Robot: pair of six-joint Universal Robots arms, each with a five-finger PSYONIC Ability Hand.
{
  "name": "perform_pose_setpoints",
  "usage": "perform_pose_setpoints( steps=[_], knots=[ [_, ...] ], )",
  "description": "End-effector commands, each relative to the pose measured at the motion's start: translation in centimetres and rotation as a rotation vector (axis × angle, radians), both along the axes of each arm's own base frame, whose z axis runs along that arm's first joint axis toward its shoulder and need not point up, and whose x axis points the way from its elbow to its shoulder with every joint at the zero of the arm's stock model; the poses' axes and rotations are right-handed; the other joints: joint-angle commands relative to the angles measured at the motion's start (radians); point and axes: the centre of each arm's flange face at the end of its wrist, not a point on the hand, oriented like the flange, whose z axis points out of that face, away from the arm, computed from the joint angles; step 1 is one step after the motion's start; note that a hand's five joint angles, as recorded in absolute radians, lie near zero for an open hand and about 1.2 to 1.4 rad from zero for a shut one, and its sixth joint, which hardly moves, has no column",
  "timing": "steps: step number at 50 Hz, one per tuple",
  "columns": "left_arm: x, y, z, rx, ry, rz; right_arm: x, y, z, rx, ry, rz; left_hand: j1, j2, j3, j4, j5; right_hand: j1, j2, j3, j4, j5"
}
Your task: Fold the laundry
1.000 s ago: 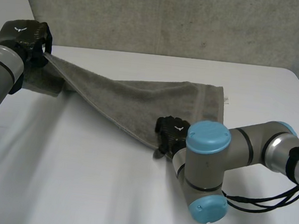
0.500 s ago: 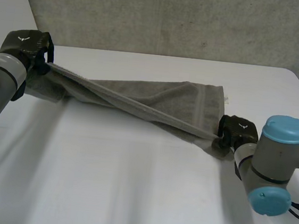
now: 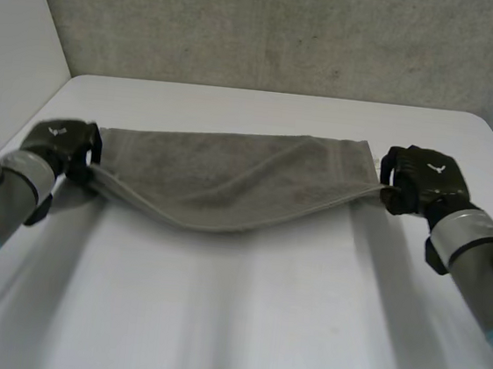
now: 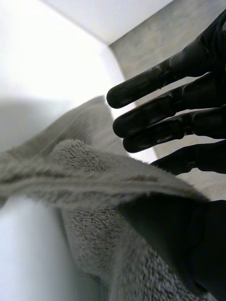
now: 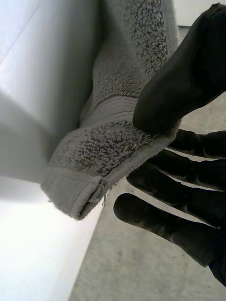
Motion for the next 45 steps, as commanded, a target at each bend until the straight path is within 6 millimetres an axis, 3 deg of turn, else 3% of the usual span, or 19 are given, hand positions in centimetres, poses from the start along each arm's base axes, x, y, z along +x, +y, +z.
perform_pose_setpoints(
  steps=[1, 6, 11, 26, 35, 37, 39, 40, 41, 42, 43, 45],
  knots=[
    [-0.2, 1.6, -2.7, 0.051, 0.006, -0.052, -2.5, 0.1, -0.4, 0.001, 0.061, 0.011, -0.175, -0.176, -0.177, -0.176, -0.175, 0.058, 0.054, 0.060, 0.057, 0.057],
    [-0.2, 1.9, -3.6, 0.038, 0.010, -0.056, -3.6, -0.4, -0.6, 0.005, 0.060, -0.021, -0.457, -0.458, -0.460, -0.458, -0.458, 0.058, 0.054, 0.060, 0.057, 0.057],
    [-0.1, 2.1, -3.9, 0.036, 0.010, -0.056, -4.5, -1.1, -0.4, -0.005, 0.060, -0.052, -0.513, -0.515, -0.516, -0.514, -0.514, 0.058, 0.054, 0.060, 0.057, 0.057],
    [0.1, 2.3, -4.6, 0.043, 0.006, -0.048, -6.8, -1.7, 0.6, -0.031, 0.056, -0.136, -0.513, -0.515, -0.516, -0.515, -0.514, 0.058, 0.054, 0.060, 0.057, 0.057],
    [0.1, 2.5, -4.7, 0.040, -0.039, -0.061, -6.6, -1.5, 0.4, -0.024, 0.055, -0.122, -0.466, -0.468, -0.469, -0.468, -0.467, 0.058, 0.054, 0.060, 0.057, 0.057],
    [0.1, 2.5, -4.8, 0.040, -0.057, -0.067, -6.5, -1.4, 0.3, -0.022, 0.058, -0.120, -0.431, -0.433, -0.434, -0.432, -0.432, 0.058, 0.054, 0.060, 0.057, 0.057],
    [0.1, 2.6, -4.8, 0.040, -0.088, -0.078, -6.5, -1.3, 0.3, -0.019, 0.058, -0.119, -0.128, -0.129, -0.130, -0.129, -0.128, 0.058, 0.054, 0.060, 0.057, 0.057],
    [0.1, 2.6, -4.8, 0.040, -0.089, -0.078, -6.5, -1.3, 0.3, -0.021, 0.057, -0.117, -0.126, -0.127, -0.128, -0.127, -0.126, 0.058, 0.054, 0.060, 0.057, 0.057],
    [0.1, 2.7, -4.8, 0.039, -0.101, -0.084, -6.5, -1.3, 0.3, -0.021, 0.057, -0.117, 0.136, 0.134, 0.133, 0.135, 0.135, 0.058, 0.054, 0.060, 0.057, 0.057],
    [0.1, 2.7, -4.8, 0.039, -0.101, -0.084, -6.4, -1.3, 0.3, -0.022, 0.057, -0.114, 0.139, 0.137, 0.136, 0.137, 0.138, 0.058, 0.054, 0.060, 0.057, 0.057],
    [0.2, 2.8, -4.7, 0.044, -0.107, -0.086, -6.4, -1.3, 0.3, -0.022, 0.057, -0.114, 0.377, 0.375, 0.374, 0.375, 0.376, 0.058, 0.054, 0.060, 0.057, 0.057],
    [0.2, 3.0, -4.5, 0.051, -0.109, -0.091, -6.3, -1.4, 0.6, -0.025, 0.061, -0.109, 0.379, 0.377, 0.376, 0.377, 0.378, 0.058, 0.054, 0.060, 0.057, 0.057]
  ],
)
